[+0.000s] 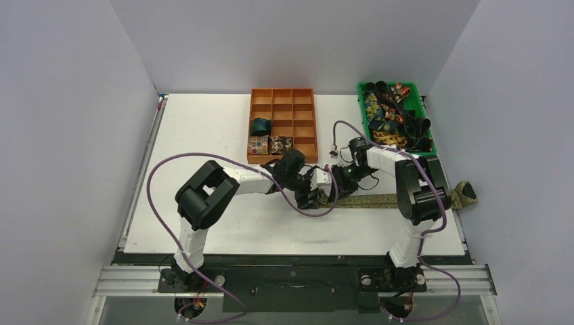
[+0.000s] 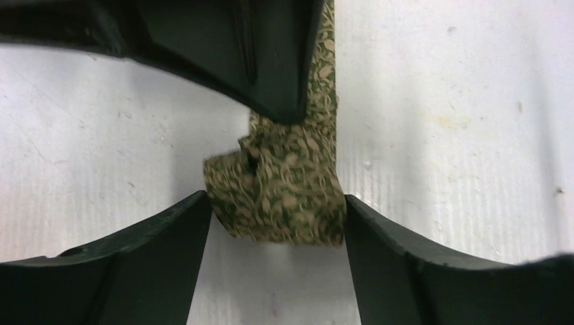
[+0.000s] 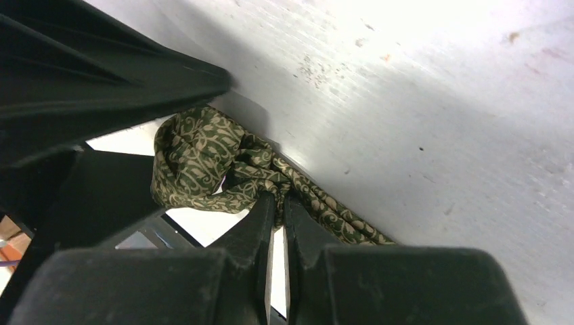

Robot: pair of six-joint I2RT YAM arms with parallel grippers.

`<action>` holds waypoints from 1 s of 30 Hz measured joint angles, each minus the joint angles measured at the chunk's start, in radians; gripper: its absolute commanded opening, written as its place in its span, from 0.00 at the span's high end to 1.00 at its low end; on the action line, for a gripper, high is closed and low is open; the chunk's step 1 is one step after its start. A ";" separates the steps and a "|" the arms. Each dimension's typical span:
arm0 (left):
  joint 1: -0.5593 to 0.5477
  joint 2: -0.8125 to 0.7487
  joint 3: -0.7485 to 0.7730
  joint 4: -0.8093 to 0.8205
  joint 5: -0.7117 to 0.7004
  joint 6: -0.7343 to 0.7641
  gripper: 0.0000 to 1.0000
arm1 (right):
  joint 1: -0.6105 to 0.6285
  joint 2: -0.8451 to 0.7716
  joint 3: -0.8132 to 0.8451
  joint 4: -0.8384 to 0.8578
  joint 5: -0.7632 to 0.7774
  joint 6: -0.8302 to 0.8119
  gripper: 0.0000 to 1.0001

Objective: Roll the ties
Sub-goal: Roll the tie at the center of the board.

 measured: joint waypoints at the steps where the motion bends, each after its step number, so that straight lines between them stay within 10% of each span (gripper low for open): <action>1: 0.002 -0.008 -0.012 0.001 0.004 -0.001 0.26 | -0.006 0.009 0.000 -0.012 0.006 -0.011 1.00; 11: -0.004 -0.078 -0.106 0.041 0.008 -0.043 0.05 | -0.017 0.026 0.017 -0.051 0.006 -0.048 1.00; 30: -0.035 -0.068 -0.071 0.034 0.035 0.026 0.25 | -0.010 0.008 0.018 -0.073 0.002 -0.061 1.00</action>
